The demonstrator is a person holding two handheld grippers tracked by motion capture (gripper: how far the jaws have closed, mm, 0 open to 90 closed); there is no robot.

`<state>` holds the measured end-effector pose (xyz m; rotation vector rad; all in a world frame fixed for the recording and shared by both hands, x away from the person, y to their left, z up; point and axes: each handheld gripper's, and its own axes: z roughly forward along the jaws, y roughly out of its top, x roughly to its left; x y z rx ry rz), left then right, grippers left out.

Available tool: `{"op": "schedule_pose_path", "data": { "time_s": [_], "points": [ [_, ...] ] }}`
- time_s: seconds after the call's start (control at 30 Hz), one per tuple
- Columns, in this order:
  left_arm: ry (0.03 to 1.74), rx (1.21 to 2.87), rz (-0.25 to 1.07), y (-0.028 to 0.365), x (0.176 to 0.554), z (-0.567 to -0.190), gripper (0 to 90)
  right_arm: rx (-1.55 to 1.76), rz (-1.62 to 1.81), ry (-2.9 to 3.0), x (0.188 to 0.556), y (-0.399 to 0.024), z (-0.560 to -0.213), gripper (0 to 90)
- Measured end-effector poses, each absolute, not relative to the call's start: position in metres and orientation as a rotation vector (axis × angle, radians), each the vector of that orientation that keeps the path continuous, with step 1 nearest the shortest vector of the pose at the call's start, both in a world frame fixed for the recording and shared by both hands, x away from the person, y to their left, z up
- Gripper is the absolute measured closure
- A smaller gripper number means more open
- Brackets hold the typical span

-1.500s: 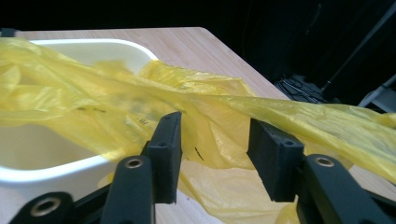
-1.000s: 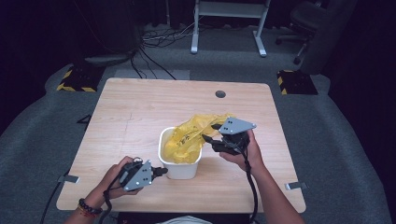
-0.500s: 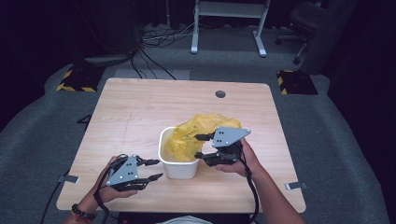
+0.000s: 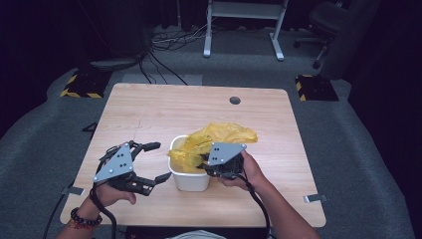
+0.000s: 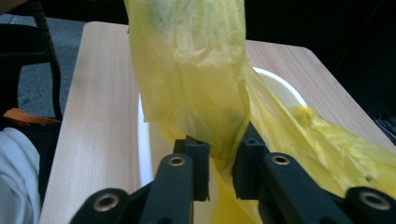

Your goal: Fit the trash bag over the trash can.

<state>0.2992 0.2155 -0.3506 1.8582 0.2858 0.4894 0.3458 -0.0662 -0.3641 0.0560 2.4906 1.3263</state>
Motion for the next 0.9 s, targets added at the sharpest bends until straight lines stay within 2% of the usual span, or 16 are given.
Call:
{"op": "schedule_pose_path", "data": {
  "time_s": [0.2,0.23,0.37,0.4,0.43,0.53,0.7,0.83,0.9],
  "points": [
    [0.234,1.907,0.495,0.195,0.308,-0.345,16.9,-0.007,1.369,2.501,0.341,-0.06,-0.365,85.4],
    [0.228,1.925,0.514,0.192,0.31,-0.345,23.1,-0.003,1.363,2.505,0.341,-0.06,-0.366,85.4],
    [0.153,1.996,0.511,0.187,0.312,-0.347,71.3,0.017,1.386,2.499,0.343,-0.063,-0.366,82.7],
    [0.129,2.012,0.521,0.187,0.311,-0.347,81.2,0.026,1.396,2.493,0.343,-0.065,-0.366,80.9],
    [0.107,2.014,0.505,0.189,0.309,-0.348,86.9,0.031,1.401,2.487,0.343,-0.067,-0.366,78.1],
    [0.049,1.997,0.488,0.196,0.301,-0.347,89.2,0.097,1.403,2.459,0.345,-0.079,-0.366,59.9],
    [-0.003,1.957,0.497,0.21,0.283,-0.34,89.1,0.199,1.374,2.432,0.351,-0.099,-0.366,47.2],
    [-0.041,1.967,0.474,0.218,0.275,-0.344,89.1,0.23,1.368,2.416,0.354,-0.108,-0.366,48.5],
    [-0.073,1.971,0.454,0.222,0.271,-0.349,89.0,0.23,1.308,2.421,0.354,-0.109,-0.369,56.5]
  ]
}}
